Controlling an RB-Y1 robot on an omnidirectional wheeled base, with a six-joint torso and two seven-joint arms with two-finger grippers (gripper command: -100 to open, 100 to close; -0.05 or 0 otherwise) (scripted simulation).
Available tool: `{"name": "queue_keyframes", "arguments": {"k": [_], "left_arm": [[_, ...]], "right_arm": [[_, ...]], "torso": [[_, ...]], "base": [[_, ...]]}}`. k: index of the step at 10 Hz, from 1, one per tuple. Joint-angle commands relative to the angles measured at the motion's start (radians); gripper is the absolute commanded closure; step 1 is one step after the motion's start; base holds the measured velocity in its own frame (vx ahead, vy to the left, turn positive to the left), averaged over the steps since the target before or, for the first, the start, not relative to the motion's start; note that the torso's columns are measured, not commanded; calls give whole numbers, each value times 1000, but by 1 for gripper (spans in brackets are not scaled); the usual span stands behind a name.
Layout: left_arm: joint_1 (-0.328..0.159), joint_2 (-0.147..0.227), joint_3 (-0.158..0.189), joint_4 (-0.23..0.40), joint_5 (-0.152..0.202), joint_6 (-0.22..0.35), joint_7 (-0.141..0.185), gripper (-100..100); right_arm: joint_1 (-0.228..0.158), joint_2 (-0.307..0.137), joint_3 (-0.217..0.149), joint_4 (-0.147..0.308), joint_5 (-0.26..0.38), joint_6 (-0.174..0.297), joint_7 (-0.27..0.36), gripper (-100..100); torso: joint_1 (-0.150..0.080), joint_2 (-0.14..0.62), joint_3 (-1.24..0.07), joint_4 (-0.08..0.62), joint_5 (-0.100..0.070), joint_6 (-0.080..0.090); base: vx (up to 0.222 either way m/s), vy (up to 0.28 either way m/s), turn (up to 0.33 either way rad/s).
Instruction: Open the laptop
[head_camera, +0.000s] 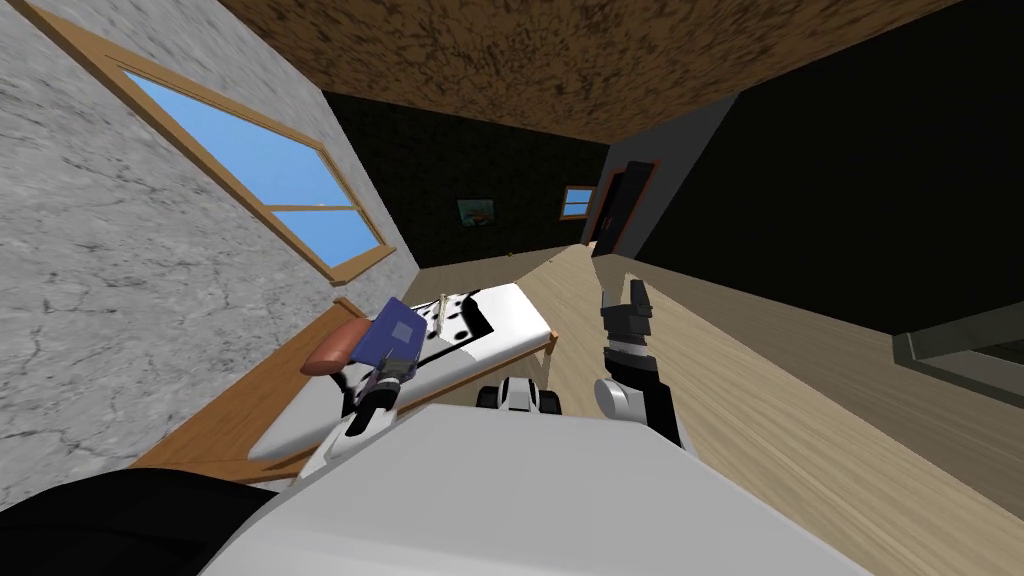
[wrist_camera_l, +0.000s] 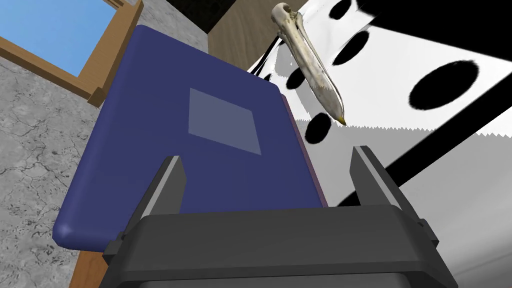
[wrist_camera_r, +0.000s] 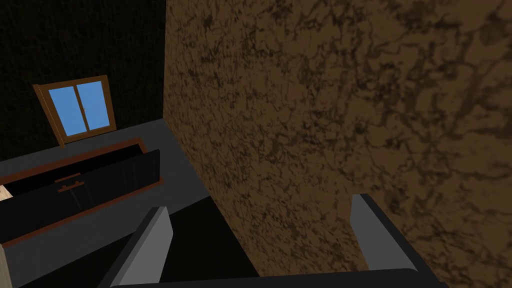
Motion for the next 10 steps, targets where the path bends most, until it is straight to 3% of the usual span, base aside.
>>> {"name": "queue_keyframes", "arguments": {"k": [1, 4, 6, 7, 8, 10], "left_arm": [[15, -12, 52, -32, 21, 43, -7, -100], [25, -29, 111, -59, 46, 82, -24, -100], [30, -23, 100, -61, 44, 78, -18, -100], [30, -23, 100, -61, 44, 77, -18, 100], [39, -30, 84, -81, 68, 93, 31, 100], [48, -37, 68, -100, 92, 108, 79, 100]], "right_arm": [[0, 0, 0, 0, 0, 0, 0, 0], [0, 0, 0, 0, 0, 0, 0, 0], [0, 0, 0, 0, 0, 0, 0, 0], [0, 0, 0, 0, 0, 0, 0, 0], [0, 0, 0, 0, 0, 0, 0, 0], [-1, 0, 0, 0, 0, 0, 0, 0]], "torso": [[1, 1, 1, 0, 0, 0], [-5, 0, 0, 0, -1, 0], [-6, 3, 2, 1, -2, 1], [-6, 4, 2, 1, -2, 0], [-5, 3, 2, 1, -1, 0], [3, 4, 3, 1, 1, 0]], "base": [[100, 59, 157], [102, 66, 142], [24, 10, 10], [0, 0, 0], [-55, 105, -79], [-103, 202, -79]]}}
